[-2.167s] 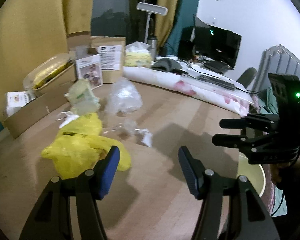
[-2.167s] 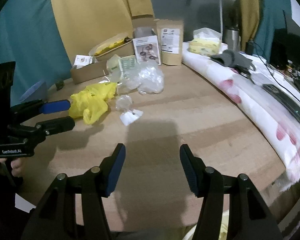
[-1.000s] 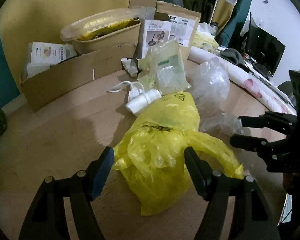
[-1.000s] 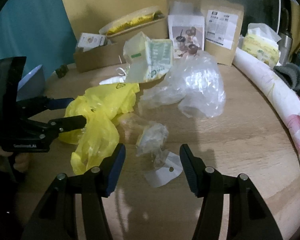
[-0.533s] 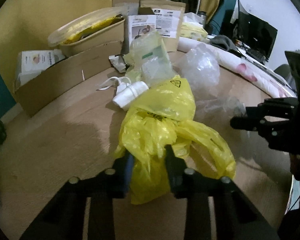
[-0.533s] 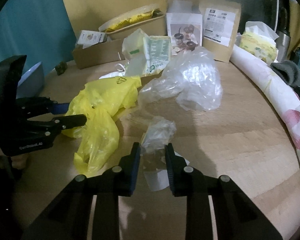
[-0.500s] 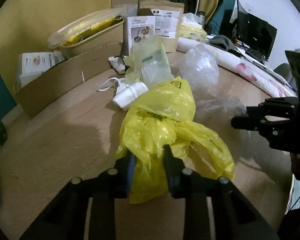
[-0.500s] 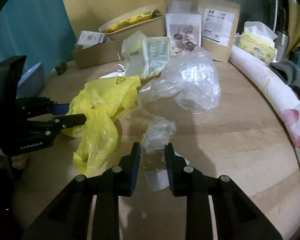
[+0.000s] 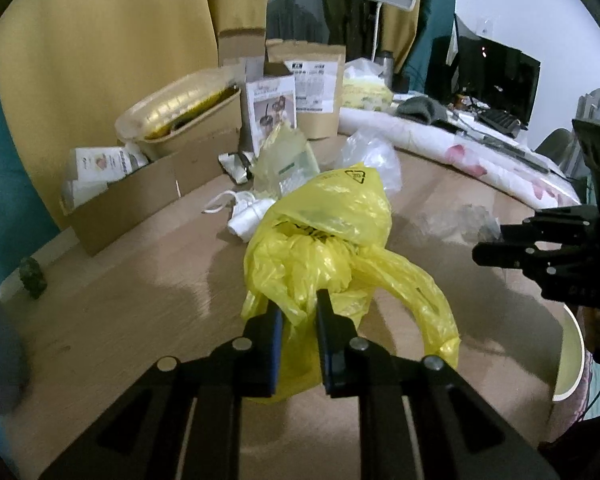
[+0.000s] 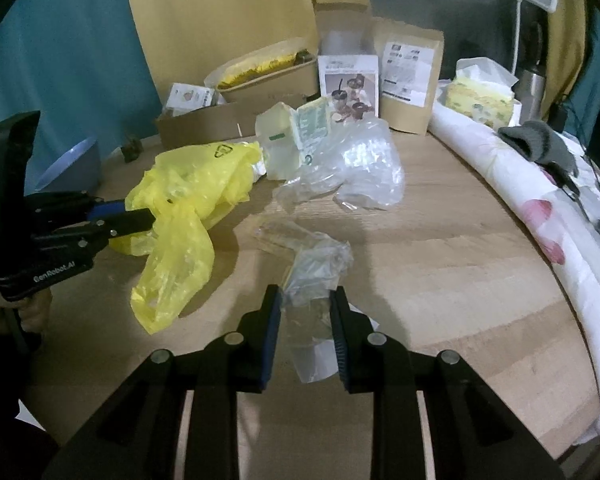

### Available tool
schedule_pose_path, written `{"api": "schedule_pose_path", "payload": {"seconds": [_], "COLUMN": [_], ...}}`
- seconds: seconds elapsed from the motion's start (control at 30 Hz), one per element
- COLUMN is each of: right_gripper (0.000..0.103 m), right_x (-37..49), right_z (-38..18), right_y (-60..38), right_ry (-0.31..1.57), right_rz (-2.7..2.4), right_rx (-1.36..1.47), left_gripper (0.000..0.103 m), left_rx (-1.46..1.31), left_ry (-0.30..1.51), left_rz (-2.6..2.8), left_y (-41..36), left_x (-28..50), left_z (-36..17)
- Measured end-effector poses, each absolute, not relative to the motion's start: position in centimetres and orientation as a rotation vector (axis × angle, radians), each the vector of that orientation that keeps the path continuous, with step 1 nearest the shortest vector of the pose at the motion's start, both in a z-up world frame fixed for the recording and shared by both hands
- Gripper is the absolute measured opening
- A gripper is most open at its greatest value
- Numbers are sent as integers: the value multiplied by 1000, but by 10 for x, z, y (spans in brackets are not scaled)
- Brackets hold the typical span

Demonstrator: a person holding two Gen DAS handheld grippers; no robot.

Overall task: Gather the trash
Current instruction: 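Grasp the yellow plastic bag with the left gripper while the right grasps clear plastic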

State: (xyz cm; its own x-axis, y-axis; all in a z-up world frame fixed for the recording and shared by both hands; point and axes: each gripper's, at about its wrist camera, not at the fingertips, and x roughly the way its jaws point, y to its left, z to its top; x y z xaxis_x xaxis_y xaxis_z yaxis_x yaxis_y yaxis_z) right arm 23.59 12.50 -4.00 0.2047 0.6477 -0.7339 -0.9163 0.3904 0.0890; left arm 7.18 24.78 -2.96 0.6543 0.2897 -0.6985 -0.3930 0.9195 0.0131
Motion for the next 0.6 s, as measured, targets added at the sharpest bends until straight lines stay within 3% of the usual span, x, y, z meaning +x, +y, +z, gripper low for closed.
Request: {"api": "schedule_pose_path", "payload": {"seconds": [0.6], "right_gripper": [23], "right_x": [216], "right_z": [-25], "right_y": [45], "right_ry": [740], "right_rz": [1066], "right_rx": [-341], "left_gripper": [14], "left_rx": [-85], "left_ry": [692], "left_rz": [343], "left_y": [184], "left_x": [53], "left_z": [1]}}
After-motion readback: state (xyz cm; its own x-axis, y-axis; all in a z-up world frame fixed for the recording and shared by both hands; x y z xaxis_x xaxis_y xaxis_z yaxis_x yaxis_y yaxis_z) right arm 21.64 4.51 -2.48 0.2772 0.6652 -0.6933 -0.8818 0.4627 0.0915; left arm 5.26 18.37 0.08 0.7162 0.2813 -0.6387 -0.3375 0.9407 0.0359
